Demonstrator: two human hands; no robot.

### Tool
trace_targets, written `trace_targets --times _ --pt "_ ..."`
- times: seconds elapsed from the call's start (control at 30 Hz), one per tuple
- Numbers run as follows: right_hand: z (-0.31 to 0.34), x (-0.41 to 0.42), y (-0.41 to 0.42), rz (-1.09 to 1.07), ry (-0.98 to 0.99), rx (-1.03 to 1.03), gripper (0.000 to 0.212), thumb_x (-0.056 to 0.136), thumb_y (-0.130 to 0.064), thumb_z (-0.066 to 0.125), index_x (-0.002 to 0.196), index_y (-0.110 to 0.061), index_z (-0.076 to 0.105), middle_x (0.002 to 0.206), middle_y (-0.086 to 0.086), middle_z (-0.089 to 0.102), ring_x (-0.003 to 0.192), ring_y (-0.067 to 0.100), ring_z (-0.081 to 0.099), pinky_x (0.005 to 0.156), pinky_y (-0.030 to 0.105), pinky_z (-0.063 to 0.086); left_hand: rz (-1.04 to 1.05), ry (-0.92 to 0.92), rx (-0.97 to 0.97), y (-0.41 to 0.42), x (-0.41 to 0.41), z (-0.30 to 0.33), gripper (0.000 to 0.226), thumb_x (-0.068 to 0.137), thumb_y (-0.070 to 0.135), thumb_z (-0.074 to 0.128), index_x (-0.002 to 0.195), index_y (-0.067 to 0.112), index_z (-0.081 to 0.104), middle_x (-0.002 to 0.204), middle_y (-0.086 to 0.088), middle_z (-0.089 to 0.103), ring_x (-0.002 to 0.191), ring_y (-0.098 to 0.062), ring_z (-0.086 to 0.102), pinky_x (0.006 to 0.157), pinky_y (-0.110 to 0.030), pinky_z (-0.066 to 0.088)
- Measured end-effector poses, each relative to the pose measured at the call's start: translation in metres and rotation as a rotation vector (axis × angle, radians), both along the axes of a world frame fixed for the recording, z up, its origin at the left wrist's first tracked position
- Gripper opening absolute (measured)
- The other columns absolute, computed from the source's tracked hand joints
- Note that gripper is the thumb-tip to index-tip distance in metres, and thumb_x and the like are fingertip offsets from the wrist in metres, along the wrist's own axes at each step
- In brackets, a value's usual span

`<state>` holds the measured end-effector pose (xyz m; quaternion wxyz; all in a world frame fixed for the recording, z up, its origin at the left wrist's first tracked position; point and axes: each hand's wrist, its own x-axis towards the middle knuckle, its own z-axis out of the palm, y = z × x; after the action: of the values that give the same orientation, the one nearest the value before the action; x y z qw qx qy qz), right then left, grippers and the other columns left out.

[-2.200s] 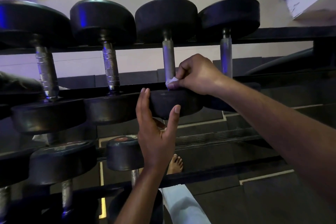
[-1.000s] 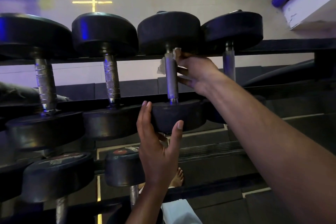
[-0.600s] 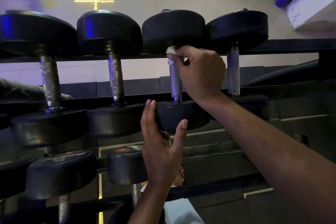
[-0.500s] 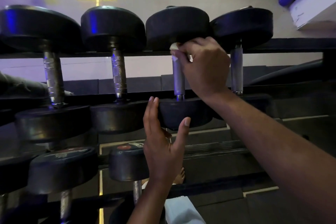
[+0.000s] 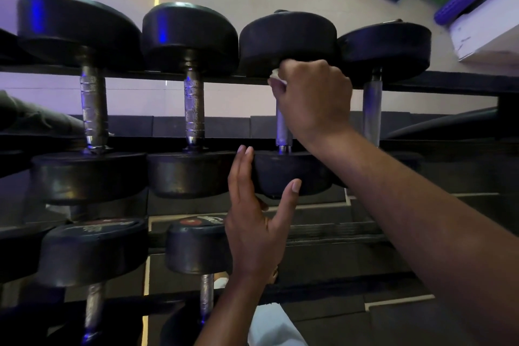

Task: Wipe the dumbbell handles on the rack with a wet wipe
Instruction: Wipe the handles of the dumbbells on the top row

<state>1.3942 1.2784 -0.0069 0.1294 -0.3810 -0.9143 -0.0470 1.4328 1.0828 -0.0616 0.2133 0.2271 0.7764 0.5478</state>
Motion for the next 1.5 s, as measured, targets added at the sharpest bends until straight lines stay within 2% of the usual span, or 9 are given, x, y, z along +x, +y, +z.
trace_targets --times 0.3,0.5,0.57,0.7,0.9,1.17,1.3,1.43,1.5 --pt "-0.017 0.0 -0.002 -0.138 0.322 -0.284 0.023 0.09 -0.042 0.076 0.087 -0.018 0.076 0.08 0.001 0.075 0.077 0.028 0.071 0.064 0.036 0.055 -0.009 -0.004 0.007 -0.001 -0.002 -0.003 0.086 0.098 0.062 0.066 0.17 0.027 0.034 0.176 0.017 0.029 0.145 0.023 0.033 0.093 0.004 0.038" --pt "-0.02 0.012 0.018 -0.465 0.779 -1.029 0.02 0.077 -0.034 0.093 0.081 -0.019 0.08 0.077 -0.008 0.079 0.074 0.008 0.075 0.083 0.04 0.065 0.006 0.005 0.022 0.001 -0.001 -0.001 0.084 0.099 0.055 0.068 0.168 0.019 0.038 0.175 0.008 0.034 0.144 0.025 0.033 0.095 0.007 0.032" --pt "-0.018 0.013 0.025 -0.519 0.879 -1.429 0.005 0.093 -0.009 0.076 0.094 -0.015 0.076 0.084 0.001 0.081 0.08 0.018 0.079 0.086 0.045 0.065 0.008 0.007 0.034 0.001 0.0 -0.003 0.084 0.099 0.055 0.068 0.168 0.019 0.037 0.175 0.008 0.033 0.151 0.016 0.033 0.1 0.005 0.032" --pt "-0.023 0.017 0.043 -0.577 0.83 -1.907 0.035 0.099 0.005 0.044 0.119 -0.01 0.069 0.108 0.013 0.08 0.101 0.027 0.079 0.102 0.036 0.056 0.008 0.017 0.041 0.001 0.001 -0.006 0.084 0.099 0.055 0.067 0.169 0.02 0.037 0.176 0.009 0.032 0.154 0.01 0.033 0.105 0.003 0.032" --pt "-0.034 0.04 0.053 -0.45 0.531 -1.73 0.022 0.097 -0.008 0.067 0.087 -0.025 0.077 0.077 -0.01 0.068 0.067 0.006 0.051 0.062 0.022 0.042 0.003 0.037 0.03 0.001 0.002 -0.009 0.083 0.1 0.055 0.066 0.169 0.019 0.036 0.176 0.006 0.033 0.153 0.012 0.033 0.107 0.001 0.031" --pt "-0.031 0.058 0.046 -0.29 0.139 -1.571 0.02 0.09 -0.006 0.073 0.083 -0.023 0.081 0.089 -0.009 0.076 0.089 0.013 0.053 0.071 0.028 0.039 0.023 0.059 0.034 0.004 0.005 -0.013 0.082 0.101 0.055 0.064 0.168 0.016 0.035 0.174 0.003 0.034 0.156 0.006 0.033 0.111 -0.002 0.032" --pt "-0.033 0.062 0.046 -0.236 0.089 -1.515 0.003 0.085 -0.016 0.086 0.086 -0.014 0.084 0.097 -0.003 0.082 0.101 0.01 0.073 0.104 0.032 0.055 0.025 0.073 0.038 0.005 0.006 -0.014 0.082 0.102 0.052 0.064 0.168 0.015 0.035 0.175 0.002 0.034 0.156 0.006 0.033 0.112 -0.003 0.031" --pt "-0.015 0.067 0.046 -0.132 -0.031 -1.313 0.034 0.068 -0.038 0.099 0.087 -0.015 0.083 0.088 -0.006 0.081 0.094 0.005 0.073 0.096 0.024 0.056 0.033 0.06 0.039 0.003 0.007 -0.013 0.083 0.101 0.054 0.065 0.169 0.018 0.034 0.175 0.008 0.034 0.159 0.001 0.033 0.116 -0.007 0.031" --pt "0.009 0.059 0.048 -0.016 -0.034 -1.207 0.03 0.072 -0.039 0.097 0.085 -0.015 0.083 0.073 -0.009 0.074 0.074 0.001 0.062 0.074 0.018 0.049 0.06 0.031 0.039 0.002 0.009 -0.013 0.085 0.099 0.056 0.068 0.169 0.02 0.035 0.175 0.012 0.035 0.16 -0.002 0.033 0.121 -0.013 0.031"
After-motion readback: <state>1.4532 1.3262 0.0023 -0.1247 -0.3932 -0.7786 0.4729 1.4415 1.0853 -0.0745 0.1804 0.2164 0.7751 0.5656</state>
